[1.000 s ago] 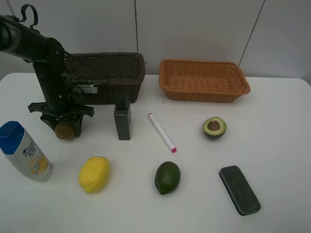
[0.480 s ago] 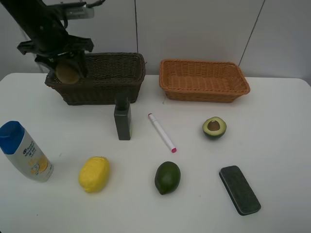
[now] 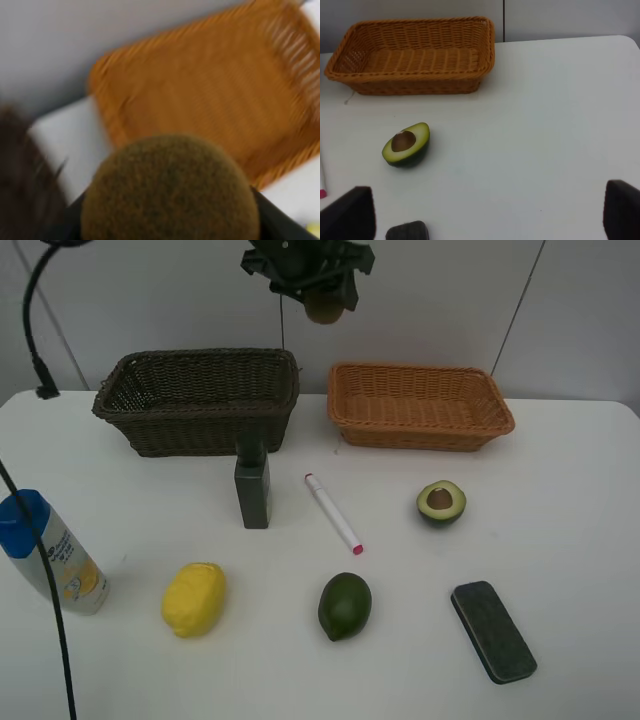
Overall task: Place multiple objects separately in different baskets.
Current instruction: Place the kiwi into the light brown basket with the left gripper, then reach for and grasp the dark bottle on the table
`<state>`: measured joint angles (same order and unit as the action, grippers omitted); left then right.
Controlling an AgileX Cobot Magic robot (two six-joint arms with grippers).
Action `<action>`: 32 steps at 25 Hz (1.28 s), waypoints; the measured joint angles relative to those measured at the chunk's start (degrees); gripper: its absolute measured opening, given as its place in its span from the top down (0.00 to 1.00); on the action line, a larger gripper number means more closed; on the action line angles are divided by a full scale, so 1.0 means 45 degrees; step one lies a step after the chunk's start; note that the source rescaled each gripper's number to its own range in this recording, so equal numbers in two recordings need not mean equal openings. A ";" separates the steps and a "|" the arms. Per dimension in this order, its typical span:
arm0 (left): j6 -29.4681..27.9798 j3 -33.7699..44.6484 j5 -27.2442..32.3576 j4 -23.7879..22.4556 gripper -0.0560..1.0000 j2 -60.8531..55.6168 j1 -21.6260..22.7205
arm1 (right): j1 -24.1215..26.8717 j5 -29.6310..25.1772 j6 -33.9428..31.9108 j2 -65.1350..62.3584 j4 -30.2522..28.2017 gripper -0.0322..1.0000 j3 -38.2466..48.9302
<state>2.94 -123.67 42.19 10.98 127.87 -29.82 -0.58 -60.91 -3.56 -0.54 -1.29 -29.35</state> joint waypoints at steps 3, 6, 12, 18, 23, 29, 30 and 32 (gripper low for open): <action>0.0000 -0.1737 -0.1471 0.0020 0.58 0.1836 -0.0647 | 0.0000 0.0000 0.0000 0.0000 0.0000 0.00 0.0000; 0.0039 -0.2553 -0.2926 0.0046 0.58 0.3327 -0.0941 | 0.0000 0.0000 0.0000 0.0000 0.0000 0.00 0.0000; 0.0039 -0.2759 -0.4029 -0.0016 0.19 0.4812 -0.0992 | 0.0000 0.0000 0.0000 0.0000 0.0000 0.00 0.0000; -0.0015 -0.2827 -0.3023 -0.0005 0.01 0.4553 -0.0992 | 0.0000 0.0000 0.0000 0.0000 0.0000 0.00 0.0000; -0.0289 -0.3644 0.0589 -0.0005 0.01 0.3481 -0.0936 | 0.0000 0.0000 0.0000 0.0000 0.0000 0.00 0.0000; -0.2035 -0.4764 0.5666 -0.0194 0.01 0.1609 -0.0936 | 0.0000 0.0000 0.0000 0.0000 0.0000 0.00 0.0000; -0.2296 -0.4718 0.5814 -0.0219 0.01 0.1349 -0.0936 | 0.0000 0.0000 0.0000 0.0000 0.0014 0.00 0.0000; -0.2604 -0.4379 0.5904 -0.0313 0.01 0.0761 -0.0936 | 0.0000 0.0000 0.0000 0.0000 0.0028 0.00 0.0000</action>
<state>-8.78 -143.38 68.76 9.57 131.29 -34.03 -0.58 -60.91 -3.56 -0.54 -1.17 -29.35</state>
